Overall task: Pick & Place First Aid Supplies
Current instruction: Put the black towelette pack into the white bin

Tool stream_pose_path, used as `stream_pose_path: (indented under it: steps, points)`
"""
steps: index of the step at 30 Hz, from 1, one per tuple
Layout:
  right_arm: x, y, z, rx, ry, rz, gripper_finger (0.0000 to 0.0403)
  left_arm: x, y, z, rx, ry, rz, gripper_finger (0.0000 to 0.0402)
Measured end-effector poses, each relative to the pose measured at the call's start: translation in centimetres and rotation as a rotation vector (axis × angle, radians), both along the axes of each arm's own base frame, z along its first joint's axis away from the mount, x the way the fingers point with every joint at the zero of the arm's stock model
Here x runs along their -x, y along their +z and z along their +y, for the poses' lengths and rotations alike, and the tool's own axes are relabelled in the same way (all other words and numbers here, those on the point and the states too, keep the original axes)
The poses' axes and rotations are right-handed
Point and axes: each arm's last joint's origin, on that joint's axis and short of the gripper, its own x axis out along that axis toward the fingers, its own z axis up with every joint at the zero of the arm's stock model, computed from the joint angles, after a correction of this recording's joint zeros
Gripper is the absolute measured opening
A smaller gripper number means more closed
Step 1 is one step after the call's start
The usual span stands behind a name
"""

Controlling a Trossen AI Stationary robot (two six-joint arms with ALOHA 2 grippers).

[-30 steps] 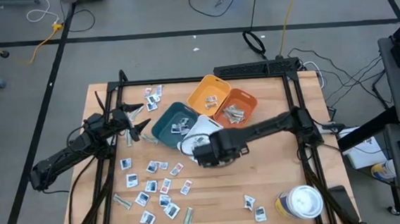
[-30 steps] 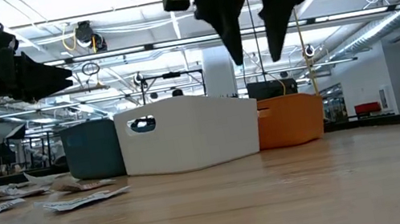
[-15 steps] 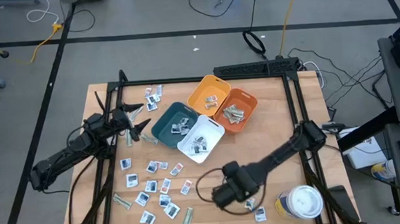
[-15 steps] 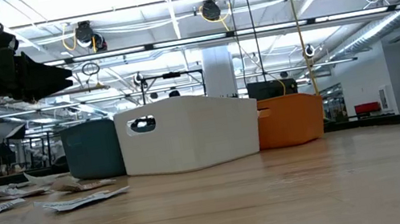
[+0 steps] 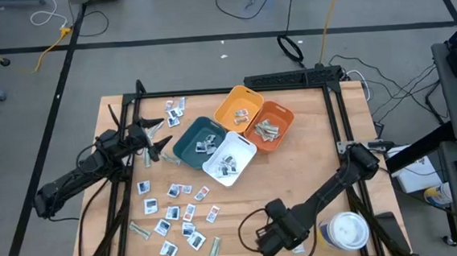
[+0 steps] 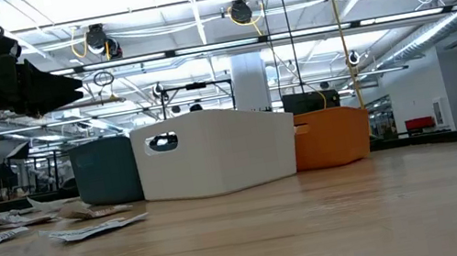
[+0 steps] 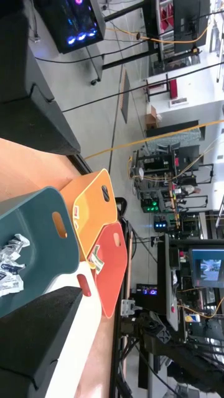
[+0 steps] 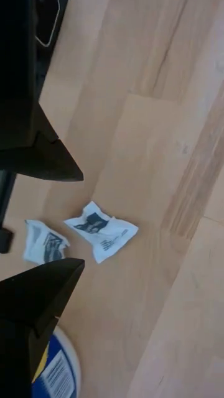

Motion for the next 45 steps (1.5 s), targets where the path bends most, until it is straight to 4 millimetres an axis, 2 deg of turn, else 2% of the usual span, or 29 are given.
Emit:
stream_pose_path:
  steps: [8, 13, 19, 23, 29, 35, 39, 45]
  points:
    - [0.4, -3.3, -0.2, -0.018, 0.046, 0.024, 0.0210, 0.0, 0.0, 0.0, 0.000, 0.000, 0.000, 0.0367]
    - [0.4, -5.5, -0.1, -0.098, 0.085, -0.002, 0.0210, 0.0, 0.0, 0.0, 0.000, 0.000, 0.000, 0.0367]
    - [0.7, -6.6, -0.3, -0.095, 0.093, 0.002, 0.0207, 0.0, 0.0, 0.0, 0.000, 0.000, 0.000, 0.0367]
    - [0.8, -6.9, -0.4, -0.099, 0.109, 0.006, 0.0178, 0.0, 0.0, 0.0, 0.000, 0.000, 0.000, 0.0367]
    - [1.1, -7.8, -0.4, -0.147, 0.112, 0.026, 0.0100, 0.0, 0.0, 0.0, 0.000, 0.000, 0.000, 0.0367]
    - [0.9, -7.4, -0.3, -0.141, 0.126, 0.001, 0.0014, 0.0, 0.0, 0.0, 0.000, 0.000, 0.000, 0.0367]
    - [0.9, -6.2, -0.8, -0.134, 0.161, -0.034, 0.0015, 0.0, 0.0, 0.0, 0.000, 0.000, 0.000, 0.0367]
    - [1.3, -3.2, -3.3, -0.097, 0.246, -0.026, 0.0006, 0.0, 0.0, 0.0, 0.000, 0.000, 0.000, 0.0367]
